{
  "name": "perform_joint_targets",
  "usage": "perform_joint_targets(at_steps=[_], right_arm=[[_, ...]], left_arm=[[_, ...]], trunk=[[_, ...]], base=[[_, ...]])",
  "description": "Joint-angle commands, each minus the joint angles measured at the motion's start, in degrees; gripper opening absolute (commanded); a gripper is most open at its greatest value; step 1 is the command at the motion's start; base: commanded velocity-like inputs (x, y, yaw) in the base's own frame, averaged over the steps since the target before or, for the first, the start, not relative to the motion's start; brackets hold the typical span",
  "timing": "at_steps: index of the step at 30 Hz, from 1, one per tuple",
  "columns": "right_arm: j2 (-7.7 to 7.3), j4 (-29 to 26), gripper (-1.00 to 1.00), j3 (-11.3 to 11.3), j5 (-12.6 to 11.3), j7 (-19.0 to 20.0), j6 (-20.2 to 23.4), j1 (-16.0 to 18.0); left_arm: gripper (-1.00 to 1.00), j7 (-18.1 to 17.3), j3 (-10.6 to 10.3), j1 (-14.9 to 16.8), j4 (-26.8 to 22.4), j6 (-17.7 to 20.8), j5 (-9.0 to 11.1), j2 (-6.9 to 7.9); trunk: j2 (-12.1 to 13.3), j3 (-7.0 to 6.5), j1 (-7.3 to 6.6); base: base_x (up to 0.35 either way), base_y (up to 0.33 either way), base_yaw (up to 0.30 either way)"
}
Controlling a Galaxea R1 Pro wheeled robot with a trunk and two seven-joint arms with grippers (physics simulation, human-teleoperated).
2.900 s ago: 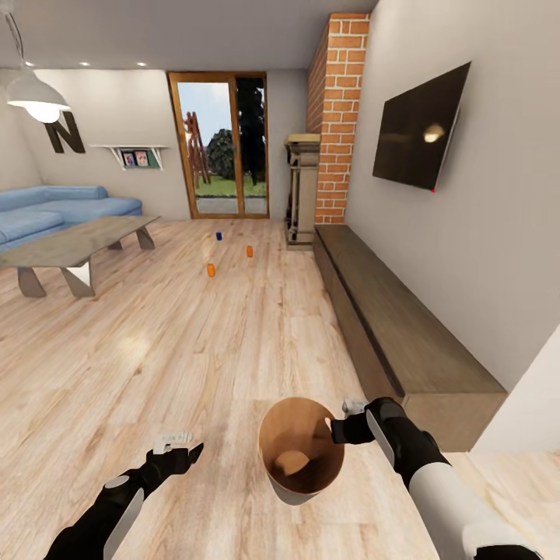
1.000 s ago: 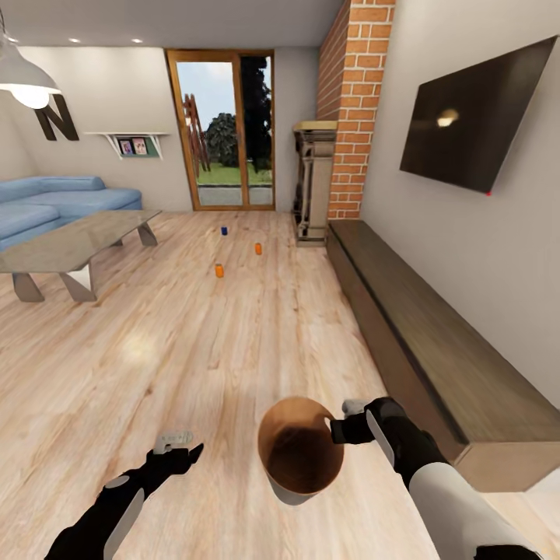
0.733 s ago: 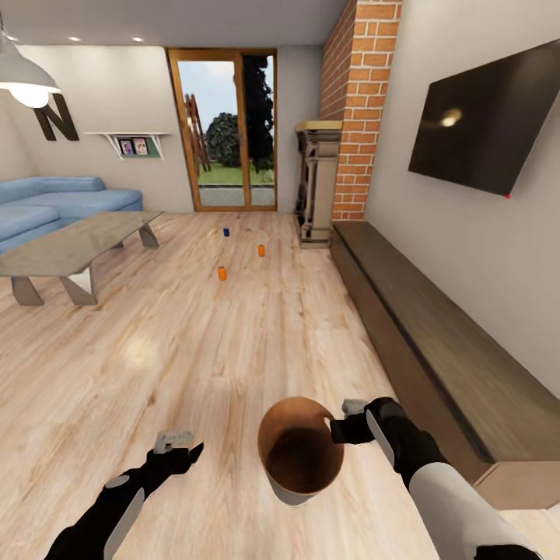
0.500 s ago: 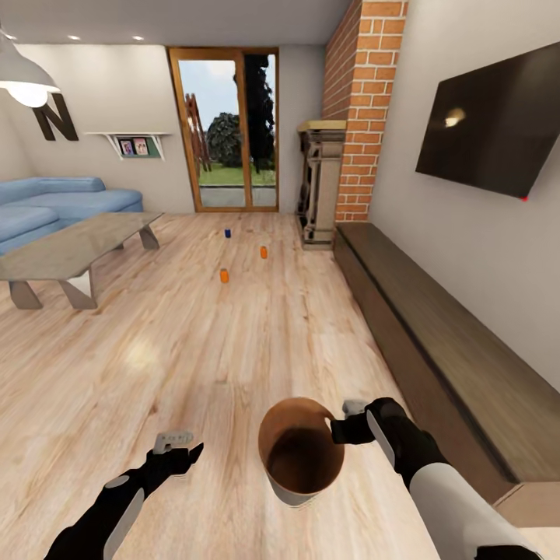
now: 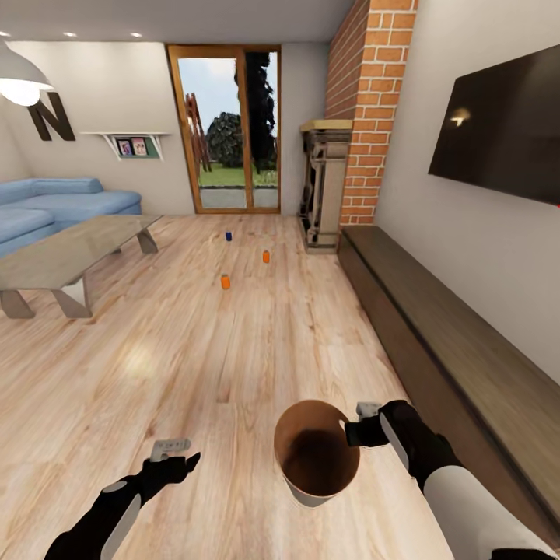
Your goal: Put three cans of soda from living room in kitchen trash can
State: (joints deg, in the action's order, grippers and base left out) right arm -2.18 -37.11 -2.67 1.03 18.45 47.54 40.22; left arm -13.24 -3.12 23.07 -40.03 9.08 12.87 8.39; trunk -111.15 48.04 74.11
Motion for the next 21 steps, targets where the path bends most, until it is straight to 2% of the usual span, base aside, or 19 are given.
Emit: perform_joint_targets(at_steps=[1,8,21], right_arm=[[-0.22,0.0,-1.0,0.1,-1.7,0.5,0.3,0.0],[-1.95,0.0,-1.0,0.0,-1.8,0.7,0.1,-0.2],[-1.94,0.0,-1.0,-0.1,-2.2,0.9,-0.2,-1.0]], left_arm=[[1.0,0.0,0.0,0.0,0.3,0.0,0.0,-0.03],[1.0,0.3,-0.1,0.0,1.9,-0.6,0.1,-0.24],[1.0,0.7,-0.3,0.0,2.2,-1.2,0.1,-0.54]], trunk=[[0.0,-0.01,0.0],[0.0,-0.01,0.0],[0.0,-0.01,0.0]], base=[[0.324,0.01,0.0],[0.324,0.004,0.0],[0.324,0.0,0.0]])
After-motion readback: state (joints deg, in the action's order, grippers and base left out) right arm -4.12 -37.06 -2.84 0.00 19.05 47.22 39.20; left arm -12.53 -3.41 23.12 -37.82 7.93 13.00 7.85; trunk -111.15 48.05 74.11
